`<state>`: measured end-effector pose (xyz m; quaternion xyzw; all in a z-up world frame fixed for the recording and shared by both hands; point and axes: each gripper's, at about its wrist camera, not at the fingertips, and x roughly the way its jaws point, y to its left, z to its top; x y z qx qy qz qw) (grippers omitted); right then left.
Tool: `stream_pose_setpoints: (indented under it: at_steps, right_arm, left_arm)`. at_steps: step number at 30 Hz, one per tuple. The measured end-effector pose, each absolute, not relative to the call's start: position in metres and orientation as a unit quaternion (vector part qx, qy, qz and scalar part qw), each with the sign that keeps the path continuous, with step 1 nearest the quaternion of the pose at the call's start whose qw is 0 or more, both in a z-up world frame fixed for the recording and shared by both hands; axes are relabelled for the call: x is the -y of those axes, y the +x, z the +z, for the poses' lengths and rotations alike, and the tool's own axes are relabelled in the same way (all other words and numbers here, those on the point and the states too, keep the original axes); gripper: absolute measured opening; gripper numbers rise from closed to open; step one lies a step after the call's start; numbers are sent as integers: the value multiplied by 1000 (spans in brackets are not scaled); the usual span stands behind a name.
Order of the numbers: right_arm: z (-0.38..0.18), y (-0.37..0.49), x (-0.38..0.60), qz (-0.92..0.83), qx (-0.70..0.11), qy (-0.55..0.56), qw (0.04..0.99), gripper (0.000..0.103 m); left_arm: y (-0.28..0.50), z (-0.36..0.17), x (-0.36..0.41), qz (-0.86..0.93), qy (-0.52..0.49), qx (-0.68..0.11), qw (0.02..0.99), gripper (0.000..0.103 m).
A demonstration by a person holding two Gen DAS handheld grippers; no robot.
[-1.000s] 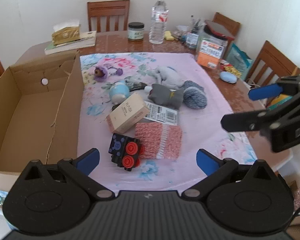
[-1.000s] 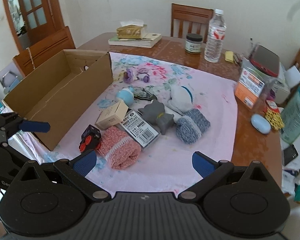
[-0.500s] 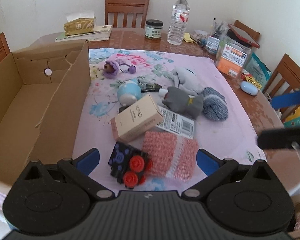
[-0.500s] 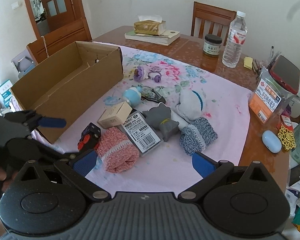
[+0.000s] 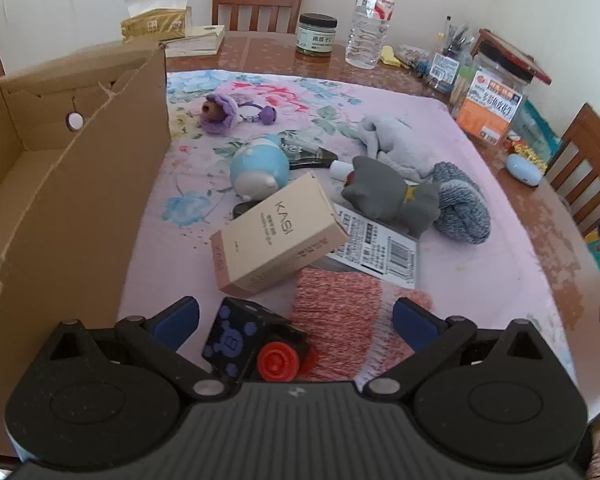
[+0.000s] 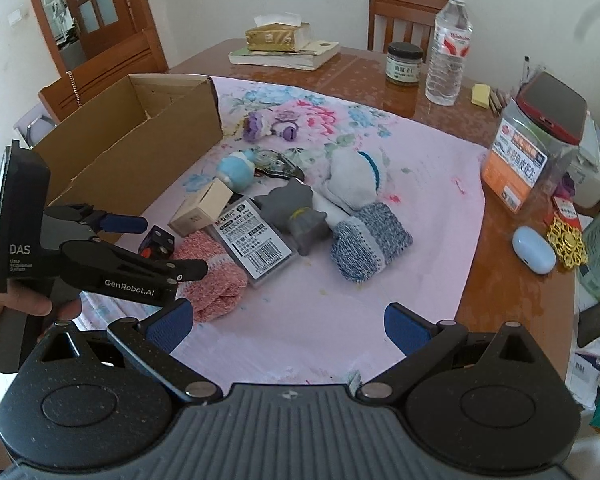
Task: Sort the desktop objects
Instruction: 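Grasp the black-red toy car with the left tool while the right tool approaches the pink sock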
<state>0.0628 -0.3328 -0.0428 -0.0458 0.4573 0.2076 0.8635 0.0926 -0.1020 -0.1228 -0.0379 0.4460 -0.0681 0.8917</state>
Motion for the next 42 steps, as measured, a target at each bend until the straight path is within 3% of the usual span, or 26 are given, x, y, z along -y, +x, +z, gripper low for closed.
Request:
stream_pose_setpoints:
  at_steps: [24, 29, 34, 42]
  right_arm:
    - [-42, 68, 319, 234, -452, -60, 859, 103]
    - [-42, 68, 316, 233, -452, -68, 858, 103]
    - [-42, 68, 316, 232, -452, -68, 859, 103]
    - [-45, 71, 311, 236, -455, -72, 856, 103]
  left_arm:
    - [56, -114, 101, -86, 3, -446, 891, 102]
    - [53, -114, 99, -86, 19, -445, 891, 96]
    - [50, -118, 93, -84, 26, -453, 887, 73]
    - [50, -125, 85, -80, 14, -451, 889, 69]
